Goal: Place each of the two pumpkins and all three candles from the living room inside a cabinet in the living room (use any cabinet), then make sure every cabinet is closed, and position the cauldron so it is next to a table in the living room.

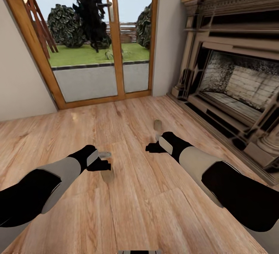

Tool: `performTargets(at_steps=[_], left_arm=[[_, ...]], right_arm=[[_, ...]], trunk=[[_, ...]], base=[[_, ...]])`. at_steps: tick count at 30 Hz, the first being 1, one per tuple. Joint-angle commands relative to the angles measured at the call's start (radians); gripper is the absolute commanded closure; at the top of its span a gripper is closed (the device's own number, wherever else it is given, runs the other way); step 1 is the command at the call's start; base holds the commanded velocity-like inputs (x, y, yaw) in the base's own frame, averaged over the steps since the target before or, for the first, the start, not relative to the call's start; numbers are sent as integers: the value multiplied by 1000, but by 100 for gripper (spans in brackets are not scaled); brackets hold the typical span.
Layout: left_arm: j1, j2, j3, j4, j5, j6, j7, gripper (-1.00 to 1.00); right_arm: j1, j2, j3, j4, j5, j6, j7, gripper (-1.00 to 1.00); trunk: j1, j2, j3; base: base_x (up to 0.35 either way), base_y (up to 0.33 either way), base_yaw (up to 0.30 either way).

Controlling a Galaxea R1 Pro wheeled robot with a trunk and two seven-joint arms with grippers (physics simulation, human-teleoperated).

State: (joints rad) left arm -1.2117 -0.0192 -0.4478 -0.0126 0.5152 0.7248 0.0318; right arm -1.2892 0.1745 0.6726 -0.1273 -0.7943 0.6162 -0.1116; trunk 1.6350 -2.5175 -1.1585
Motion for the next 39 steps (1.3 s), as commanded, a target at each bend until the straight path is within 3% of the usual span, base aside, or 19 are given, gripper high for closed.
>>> performTargets(at_steps=[1,9,17,29,39], left_arm=[[0,0,-8,-1,10,4,1,-100],[0,-6,-8,-1,9,4,-29,-100],[0,-3,-8,-1,7,1,-24,-100],[0,-2,-8,-2,6,1,-23,-100],[0,0,-8,-3,5,-1,-19,-100]], right_arm=[[-1,0,4,-2,-9,3,-8,-100],[-1,0,3,-2,-9,3,-8,-100],[0,0,4,-2,-9,3,-8,-100],[-1,0,4,-2,-9,3,-8,-100],[0,0,4,-2,-9,3,-8,-100]], trunk=[[0,-1,-5],[4,-3,-36],[4,-3,-35],[4,-3,-35],[4,-3,-35]], base=[[0,0,0],[0,0,-22],[8,0,-80],[270,0,-1],[41,0,0]])
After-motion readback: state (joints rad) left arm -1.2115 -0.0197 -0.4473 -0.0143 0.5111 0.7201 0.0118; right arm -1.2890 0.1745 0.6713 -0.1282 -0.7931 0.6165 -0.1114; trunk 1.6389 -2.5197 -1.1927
